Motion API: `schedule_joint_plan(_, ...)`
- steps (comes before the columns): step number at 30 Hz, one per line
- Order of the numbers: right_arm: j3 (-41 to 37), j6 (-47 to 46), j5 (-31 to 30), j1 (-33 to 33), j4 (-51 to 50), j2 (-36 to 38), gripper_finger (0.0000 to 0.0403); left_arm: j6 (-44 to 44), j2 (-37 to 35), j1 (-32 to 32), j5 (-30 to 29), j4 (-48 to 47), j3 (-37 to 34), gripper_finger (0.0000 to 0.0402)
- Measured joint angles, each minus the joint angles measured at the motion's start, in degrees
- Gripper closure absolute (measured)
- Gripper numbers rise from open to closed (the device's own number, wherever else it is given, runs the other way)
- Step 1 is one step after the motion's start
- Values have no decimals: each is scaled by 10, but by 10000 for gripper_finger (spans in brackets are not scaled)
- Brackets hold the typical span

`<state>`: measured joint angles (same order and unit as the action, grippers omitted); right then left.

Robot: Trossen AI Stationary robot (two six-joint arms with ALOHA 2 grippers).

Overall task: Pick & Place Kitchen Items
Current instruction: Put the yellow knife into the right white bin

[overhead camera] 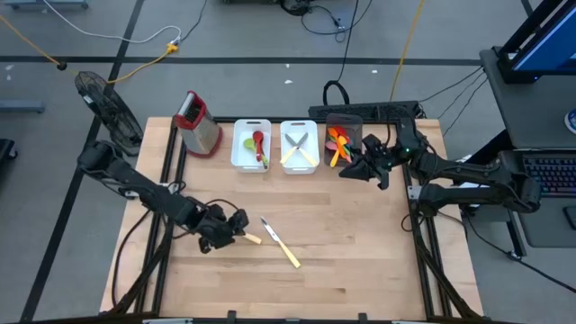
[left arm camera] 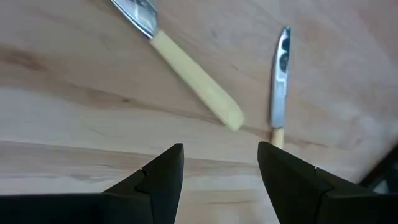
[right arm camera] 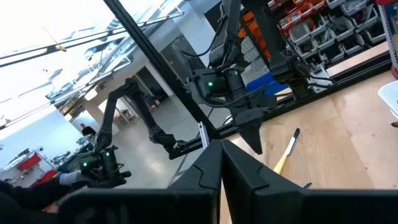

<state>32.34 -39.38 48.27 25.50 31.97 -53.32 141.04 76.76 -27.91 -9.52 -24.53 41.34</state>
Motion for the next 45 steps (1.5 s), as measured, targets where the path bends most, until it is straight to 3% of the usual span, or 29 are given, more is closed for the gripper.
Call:
schedule_joint_plan(12,0,17,15,0,0,0,401,34,80,17,-6,82,1,190)
schedule_joint_plan(23,0,23,35,0,0,0,402,50,115,40,-10,83,0,190)
schedule_joint_plan(40,0,26,43,0,2,0,402,44,184,75,136,91,4,192)
schedule_joint_plan(45,0,26,42,0,6,0,402,25,186,74,153,74,5,231)
